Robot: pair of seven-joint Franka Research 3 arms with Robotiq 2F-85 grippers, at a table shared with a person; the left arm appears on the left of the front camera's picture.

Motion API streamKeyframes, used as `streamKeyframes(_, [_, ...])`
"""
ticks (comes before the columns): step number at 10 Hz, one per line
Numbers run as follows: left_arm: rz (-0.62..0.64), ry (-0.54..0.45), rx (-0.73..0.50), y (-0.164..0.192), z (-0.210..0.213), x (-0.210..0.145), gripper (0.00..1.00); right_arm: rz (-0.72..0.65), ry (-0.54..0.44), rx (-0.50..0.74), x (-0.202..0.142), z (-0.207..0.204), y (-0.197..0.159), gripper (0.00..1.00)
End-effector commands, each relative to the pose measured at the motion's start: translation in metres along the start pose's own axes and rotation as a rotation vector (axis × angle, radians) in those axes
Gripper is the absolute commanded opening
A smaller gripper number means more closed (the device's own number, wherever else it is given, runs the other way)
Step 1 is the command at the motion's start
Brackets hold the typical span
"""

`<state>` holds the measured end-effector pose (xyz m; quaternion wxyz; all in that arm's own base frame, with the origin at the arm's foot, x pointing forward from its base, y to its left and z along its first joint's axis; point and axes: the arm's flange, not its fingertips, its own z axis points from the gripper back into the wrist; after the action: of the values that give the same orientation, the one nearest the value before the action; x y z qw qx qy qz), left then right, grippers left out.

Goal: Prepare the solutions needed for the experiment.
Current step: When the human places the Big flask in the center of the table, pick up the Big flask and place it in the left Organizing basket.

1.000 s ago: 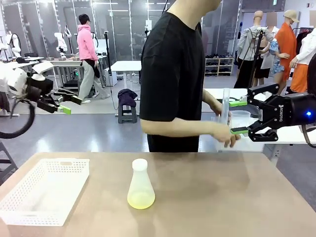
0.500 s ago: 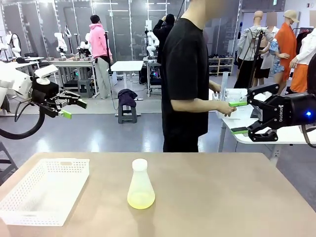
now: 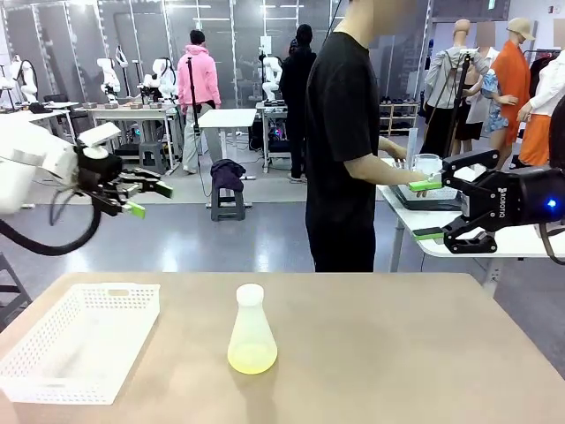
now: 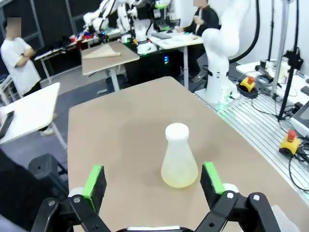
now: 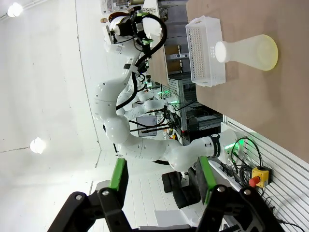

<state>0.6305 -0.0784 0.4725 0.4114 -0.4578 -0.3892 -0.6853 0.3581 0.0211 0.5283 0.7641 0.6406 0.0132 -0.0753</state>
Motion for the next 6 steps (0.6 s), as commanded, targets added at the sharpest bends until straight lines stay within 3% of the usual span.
streamKeyframes(1, [-0.072, -0.017, -0.093, 0.023, -0.02, -0.01, 1.0, 0.007, -0.001, 0.006, -0.001, 0.0, 0.002, 0.72])
streamKeyframes(6, [-0.148, 0.035, -0.345, 0.011, -0.102, -0.025, 1.0, 0.007, -0.001, 0.006, -0.001, 0.0, 0.002, 0.72])
